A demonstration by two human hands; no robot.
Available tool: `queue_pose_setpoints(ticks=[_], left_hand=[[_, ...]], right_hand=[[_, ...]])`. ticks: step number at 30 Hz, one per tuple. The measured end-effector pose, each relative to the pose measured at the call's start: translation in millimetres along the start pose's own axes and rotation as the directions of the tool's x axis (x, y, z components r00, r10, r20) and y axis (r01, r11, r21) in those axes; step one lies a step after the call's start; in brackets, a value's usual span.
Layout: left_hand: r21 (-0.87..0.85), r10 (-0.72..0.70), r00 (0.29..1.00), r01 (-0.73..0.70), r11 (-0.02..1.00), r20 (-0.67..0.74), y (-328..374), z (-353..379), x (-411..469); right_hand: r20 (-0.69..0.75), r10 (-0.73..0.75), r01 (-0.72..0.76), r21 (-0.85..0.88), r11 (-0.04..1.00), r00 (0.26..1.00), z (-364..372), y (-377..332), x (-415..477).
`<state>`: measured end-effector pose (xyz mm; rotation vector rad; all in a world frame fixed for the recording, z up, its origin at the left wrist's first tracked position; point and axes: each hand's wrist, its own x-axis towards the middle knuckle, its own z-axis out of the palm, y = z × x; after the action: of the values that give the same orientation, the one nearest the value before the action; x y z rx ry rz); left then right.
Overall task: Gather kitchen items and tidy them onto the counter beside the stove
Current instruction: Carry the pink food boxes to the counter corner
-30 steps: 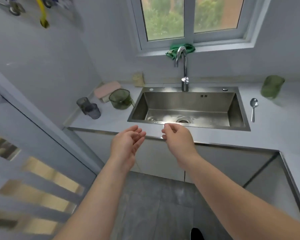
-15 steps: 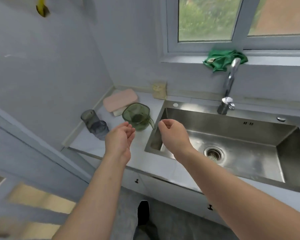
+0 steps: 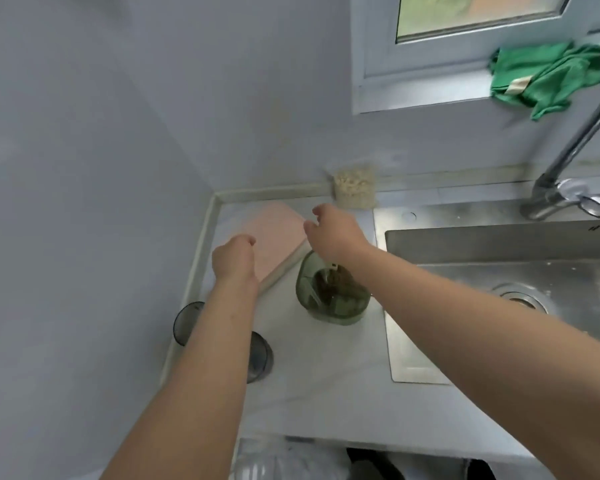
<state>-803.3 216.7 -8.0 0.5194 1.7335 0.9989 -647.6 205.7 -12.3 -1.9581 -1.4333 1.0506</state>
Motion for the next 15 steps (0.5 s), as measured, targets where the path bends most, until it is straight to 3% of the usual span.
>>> queue_pose_setpoints(ticks=[6, 12, 15], left_hand=[[0.114, -0.136, 0.990, 0.131, 0.985, 0.039, -5.9, -2.0, 71.8], [0.088, -0.296, 0.953, 0.291, 0.953, 0.062, -31.1, -4.9, 134.6], [0.113, -0.301, 0.953, 0.295, 0.949, 0.032, -31.8, -5.5, 138.1]], right_hand=[[0.100, 0.069, -0.048, -0.203, 0.978, 0.993, 36.3, -6.0, 78.7], [0.165, 0.181, -0.137, -0.249, 0.959, 0.970, 64.8, -2.9, 117.6], [0.173, 0.206, -0.153, -0.278, 0.948, 0.963, 71.2, -2.2, 127.5]])
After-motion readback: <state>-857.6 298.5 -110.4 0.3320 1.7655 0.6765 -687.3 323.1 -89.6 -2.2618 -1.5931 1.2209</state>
